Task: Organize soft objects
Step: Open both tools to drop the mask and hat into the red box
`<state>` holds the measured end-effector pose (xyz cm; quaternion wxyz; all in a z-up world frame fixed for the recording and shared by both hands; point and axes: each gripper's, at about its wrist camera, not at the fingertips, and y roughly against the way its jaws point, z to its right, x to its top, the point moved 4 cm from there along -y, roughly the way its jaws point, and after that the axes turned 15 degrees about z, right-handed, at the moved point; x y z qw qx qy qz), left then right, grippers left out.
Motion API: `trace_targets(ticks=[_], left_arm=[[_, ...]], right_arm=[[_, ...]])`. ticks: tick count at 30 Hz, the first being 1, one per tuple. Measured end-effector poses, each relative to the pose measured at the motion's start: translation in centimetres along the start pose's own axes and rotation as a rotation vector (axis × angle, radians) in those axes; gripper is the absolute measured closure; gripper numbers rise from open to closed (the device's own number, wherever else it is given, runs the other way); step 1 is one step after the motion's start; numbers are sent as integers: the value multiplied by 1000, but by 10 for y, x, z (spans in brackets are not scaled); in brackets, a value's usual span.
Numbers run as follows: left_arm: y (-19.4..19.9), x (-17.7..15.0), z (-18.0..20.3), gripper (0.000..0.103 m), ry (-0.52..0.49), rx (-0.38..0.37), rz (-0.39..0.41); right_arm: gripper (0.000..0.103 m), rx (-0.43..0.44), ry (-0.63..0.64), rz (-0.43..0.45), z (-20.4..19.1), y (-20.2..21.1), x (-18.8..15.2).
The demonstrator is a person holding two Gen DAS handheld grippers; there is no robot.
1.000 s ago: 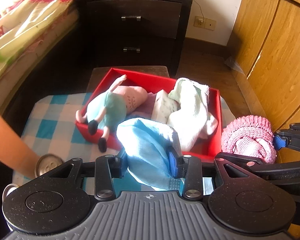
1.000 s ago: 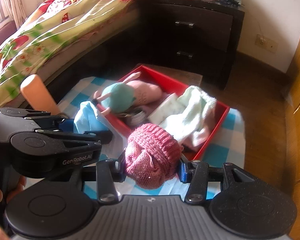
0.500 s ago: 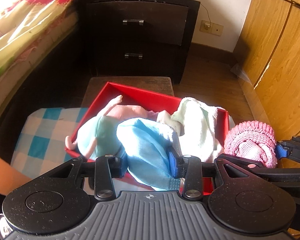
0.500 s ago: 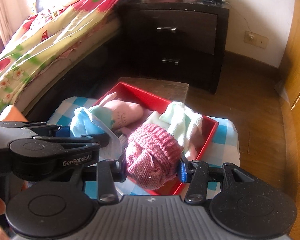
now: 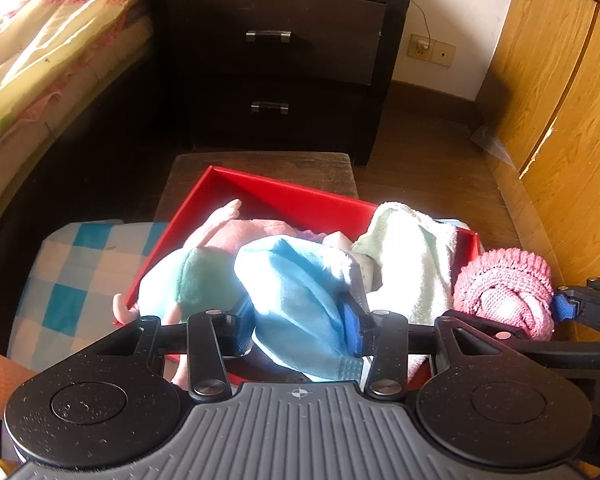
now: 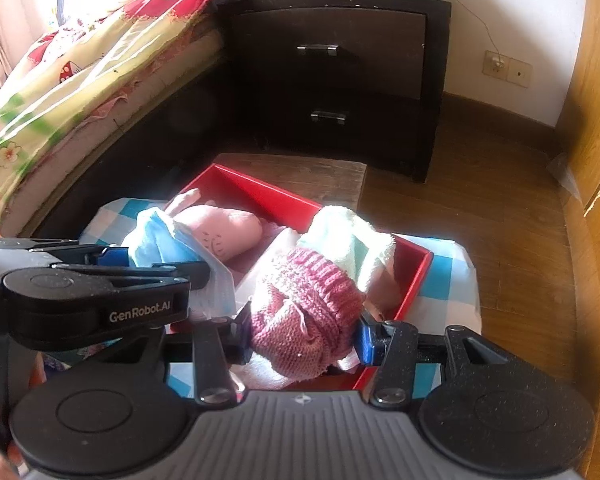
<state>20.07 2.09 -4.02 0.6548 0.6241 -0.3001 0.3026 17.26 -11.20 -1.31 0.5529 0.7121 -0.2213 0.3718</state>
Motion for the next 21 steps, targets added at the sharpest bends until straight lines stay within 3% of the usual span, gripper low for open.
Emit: trace_targets(ticks=[10,12,14,21], left_arm=[[-11,-4,-8,56,15,35,-11],[-12,-3,-8,44,12,44,-8],[-12,-2,-7,31,8,52,-1],[-6,3,-13,22,34,70,11]], right_arm=[[78,-24,46,-3,-3,-21,-3],[74,-24,83,-1,-6,-25,-4],[64,-35,101,0,-7,-26,-5],[54,-49,76,19,0,-22,-1]])
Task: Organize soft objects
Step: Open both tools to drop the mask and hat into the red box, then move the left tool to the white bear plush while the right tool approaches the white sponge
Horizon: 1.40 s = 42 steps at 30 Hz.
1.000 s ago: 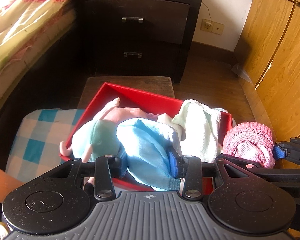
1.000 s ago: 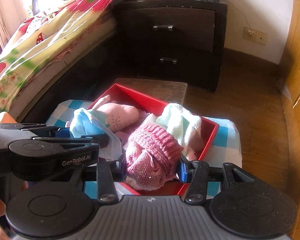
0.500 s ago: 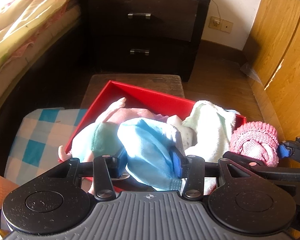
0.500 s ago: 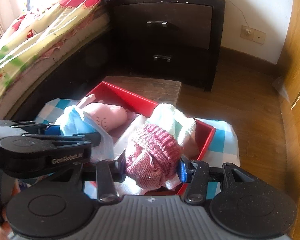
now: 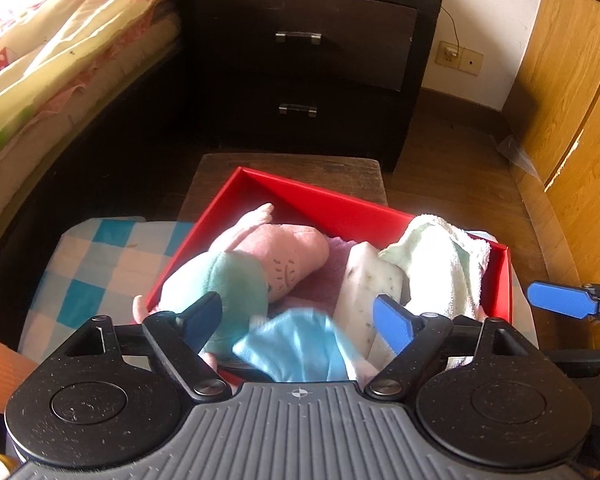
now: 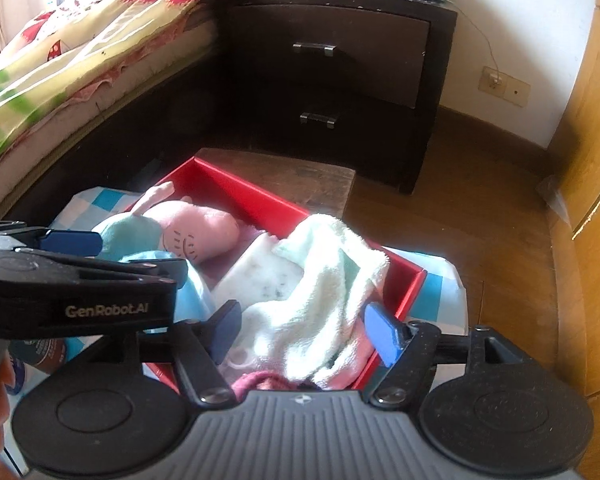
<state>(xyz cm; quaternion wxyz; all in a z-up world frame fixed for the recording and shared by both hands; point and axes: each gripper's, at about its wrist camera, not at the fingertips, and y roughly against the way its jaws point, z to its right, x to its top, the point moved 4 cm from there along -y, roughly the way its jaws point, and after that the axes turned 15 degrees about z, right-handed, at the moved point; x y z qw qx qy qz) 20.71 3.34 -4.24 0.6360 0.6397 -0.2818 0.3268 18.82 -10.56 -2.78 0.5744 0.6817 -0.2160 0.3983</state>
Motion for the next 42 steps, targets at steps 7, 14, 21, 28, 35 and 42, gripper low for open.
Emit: trace_targets(ticks=[7,14,21,28,35,42], left_arm=[[23,3,-5,15,26,-3,14],[46,-14,-10,14,38,3,-14],[61,-43,-16,14,101,-21,-79],[81,-69,-18,14,79,-20,-102],[94,-96,-19,14,83,-45,-148],[104,-113,-11,14,51,-56,-164]], right_arm=[[54,-3,0,20,4,20,4],[54,30,82,-2,-10,38,-1],[54,73,195,-25,-26,63,-11],[54,76,226,-66,-31,84,-33],[54,72,220,-106,-33,104,-60],[54,70,249,-158,-35,113,-88]])
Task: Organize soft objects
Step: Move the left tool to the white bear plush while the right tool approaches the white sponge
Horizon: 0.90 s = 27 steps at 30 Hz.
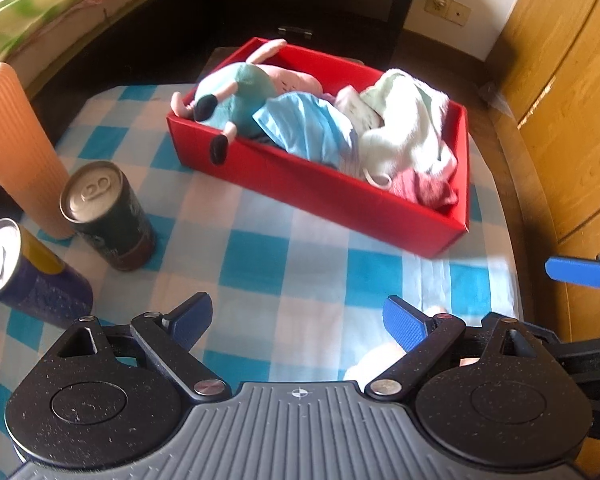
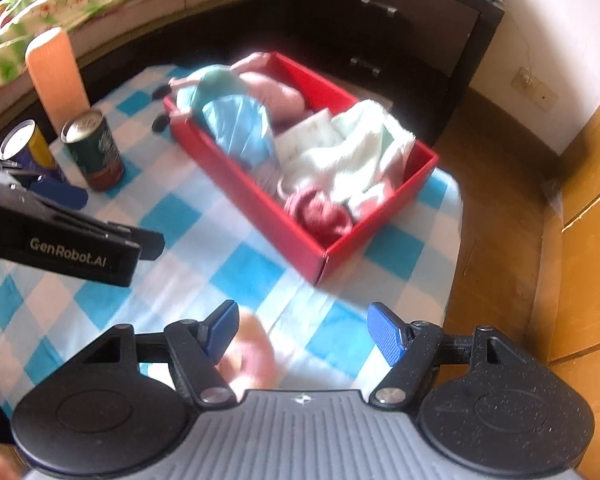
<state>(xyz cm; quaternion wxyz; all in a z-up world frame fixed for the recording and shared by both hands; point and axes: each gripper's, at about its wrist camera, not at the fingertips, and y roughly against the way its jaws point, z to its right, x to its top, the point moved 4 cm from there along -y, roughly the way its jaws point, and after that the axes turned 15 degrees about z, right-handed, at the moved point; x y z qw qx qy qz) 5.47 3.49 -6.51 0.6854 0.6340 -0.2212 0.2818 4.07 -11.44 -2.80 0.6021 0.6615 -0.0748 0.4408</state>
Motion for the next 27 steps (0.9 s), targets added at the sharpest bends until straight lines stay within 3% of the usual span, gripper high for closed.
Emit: trace_targets(ticks=[15,27], left_arm=[[-1,-37,25,14,-110,-27,-58],[-1,-40,47,13,-138,-88,-74]], right_arm=[[54,-11,2,-42,3,5,-24],[54,-31,-11,-67,15,15,-45]])
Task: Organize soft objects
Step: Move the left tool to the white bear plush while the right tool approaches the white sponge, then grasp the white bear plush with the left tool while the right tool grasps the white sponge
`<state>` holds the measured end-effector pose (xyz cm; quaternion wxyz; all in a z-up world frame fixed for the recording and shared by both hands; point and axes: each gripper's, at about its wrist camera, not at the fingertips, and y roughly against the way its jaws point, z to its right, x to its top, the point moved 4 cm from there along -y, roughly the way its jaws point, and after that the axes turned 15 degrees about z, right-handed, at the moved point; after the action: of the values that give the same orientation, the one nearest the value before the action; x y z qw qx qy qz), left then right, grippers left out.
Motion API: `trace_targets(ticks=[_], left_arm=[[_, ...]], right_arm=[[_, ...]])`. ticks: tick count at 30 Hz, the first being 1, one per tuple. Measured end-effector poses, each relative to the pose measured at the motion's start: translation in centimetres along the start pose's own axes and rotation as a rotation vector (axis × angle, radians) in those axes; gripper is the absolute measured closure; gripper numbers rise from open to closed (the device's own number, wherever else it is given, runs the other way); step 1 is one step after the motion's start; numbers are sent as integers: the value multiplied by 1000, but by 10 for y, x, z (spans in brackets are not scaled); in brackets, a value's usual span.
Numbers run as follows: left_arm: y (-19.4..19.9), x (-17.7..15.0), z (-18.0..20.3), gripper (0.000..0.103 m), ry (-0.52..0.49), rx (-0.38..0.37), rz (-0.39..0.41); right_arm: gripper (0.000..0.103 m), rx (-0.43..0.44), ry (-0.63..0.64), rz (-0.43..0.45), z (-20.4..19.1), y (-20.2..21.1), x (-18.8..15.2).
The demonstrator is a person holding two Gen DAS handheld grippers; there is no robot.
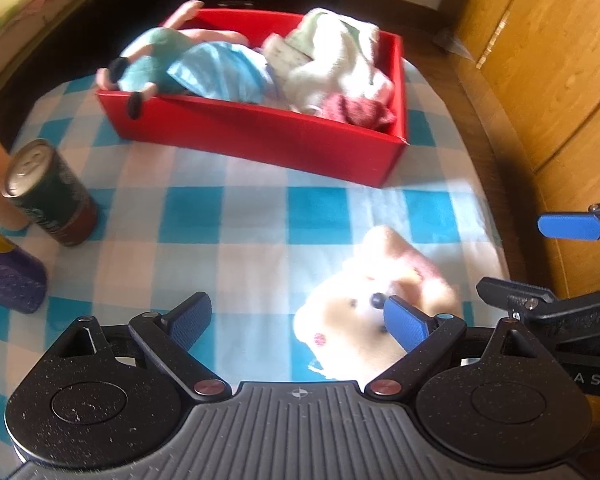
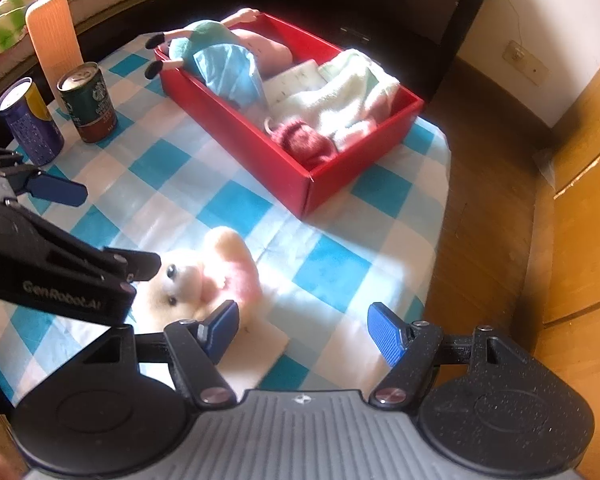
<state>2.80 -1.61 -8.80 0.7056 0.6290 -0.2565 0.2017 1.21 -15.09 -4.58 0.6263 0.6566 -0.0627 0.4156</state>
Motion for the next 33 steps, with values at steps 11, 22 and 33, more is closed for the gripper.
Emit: trace_targets(ticks=[11,22,33], left_arm=[[-22,-8,43,13,-85,-62,-37],[-37,-19,63,16,-181,-59,-50],[-26,-28,58,40,-257,-38,-19]], right_arm=[[54,-48,-83,-38,39,6,-29],[54,-54,-102,-63,50,4,-42],[53,-50,-78,-71,39,-1,-37]])
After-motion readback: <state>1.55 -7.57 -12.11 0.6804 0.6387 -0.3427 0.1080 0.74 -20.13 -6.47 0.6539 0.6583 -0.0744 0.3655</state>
